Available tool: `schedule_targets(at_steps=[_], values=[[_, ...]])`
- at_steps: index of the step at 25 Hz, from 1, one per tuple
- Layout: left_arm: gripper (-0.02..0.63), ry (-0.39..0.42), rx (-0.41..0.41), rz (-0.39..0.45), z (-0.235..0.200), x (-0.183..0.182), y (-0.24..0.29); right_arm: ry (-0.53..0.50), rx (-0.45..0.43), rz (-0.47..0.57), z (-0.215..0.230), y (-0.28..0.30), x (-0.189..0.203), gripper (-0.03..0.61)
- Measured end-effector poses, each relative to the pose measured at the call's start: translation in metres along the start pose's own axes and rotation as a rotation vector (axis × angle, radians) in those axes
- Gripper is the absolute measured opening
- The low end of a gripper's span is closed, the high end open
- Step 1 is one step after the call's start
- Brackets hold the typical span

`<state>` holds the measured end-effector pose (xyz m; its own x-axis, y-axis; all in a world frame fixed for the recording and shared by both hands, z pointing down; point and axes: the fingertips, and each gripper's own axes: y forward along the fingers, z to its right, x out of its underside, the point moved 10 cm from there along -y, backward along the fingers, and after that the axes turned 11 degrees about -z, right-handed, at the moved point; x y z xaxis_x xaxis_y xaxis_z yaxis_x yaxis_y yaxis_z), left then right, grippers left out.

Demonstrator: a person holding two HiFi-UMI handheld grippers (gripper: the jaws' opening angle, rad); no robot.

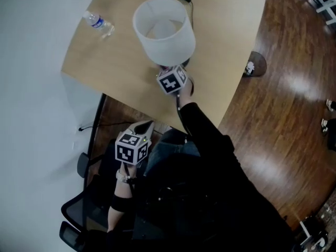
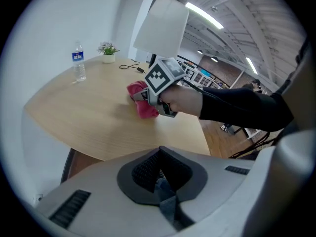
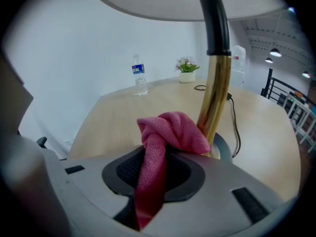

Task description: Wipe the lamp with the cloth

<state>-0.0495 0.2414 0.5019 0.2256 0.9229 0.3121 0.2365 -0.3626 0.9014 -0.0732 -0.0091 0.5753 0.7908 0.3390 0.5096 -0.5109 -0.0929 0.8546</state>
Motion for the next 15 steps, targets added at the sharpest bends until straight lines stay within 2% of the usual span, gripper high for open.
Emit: schedule_targets(at_steps=[3, 6, 10, 15], values=[[-0.005, 0.005, -0.022, -0.022, 0.007, -0.001, -0.004, 0.032, -0.010, 0.015, 0.001, 0.010, -0.003, 0.100], [-0.005, 0.013, -0.042, -0.033, 0.007, -0.009, -0.006, 0.028, -0.045, 0.091, 0.000, 0.002, -0.004, 0.100], [-0.005, 0.036, -0.055, -0.037, 0.008, -0.021, -0.004, 0.004, -0.063, 0.132, -0.001, -0.027, 0.026, 0.100], [-0.005, 0.096, -0.051, -0.046, 0.022, -0.045, 0.005, 0.078, -0.033, 0.091, 0.041, -0.058, 0.066, 0.098]])
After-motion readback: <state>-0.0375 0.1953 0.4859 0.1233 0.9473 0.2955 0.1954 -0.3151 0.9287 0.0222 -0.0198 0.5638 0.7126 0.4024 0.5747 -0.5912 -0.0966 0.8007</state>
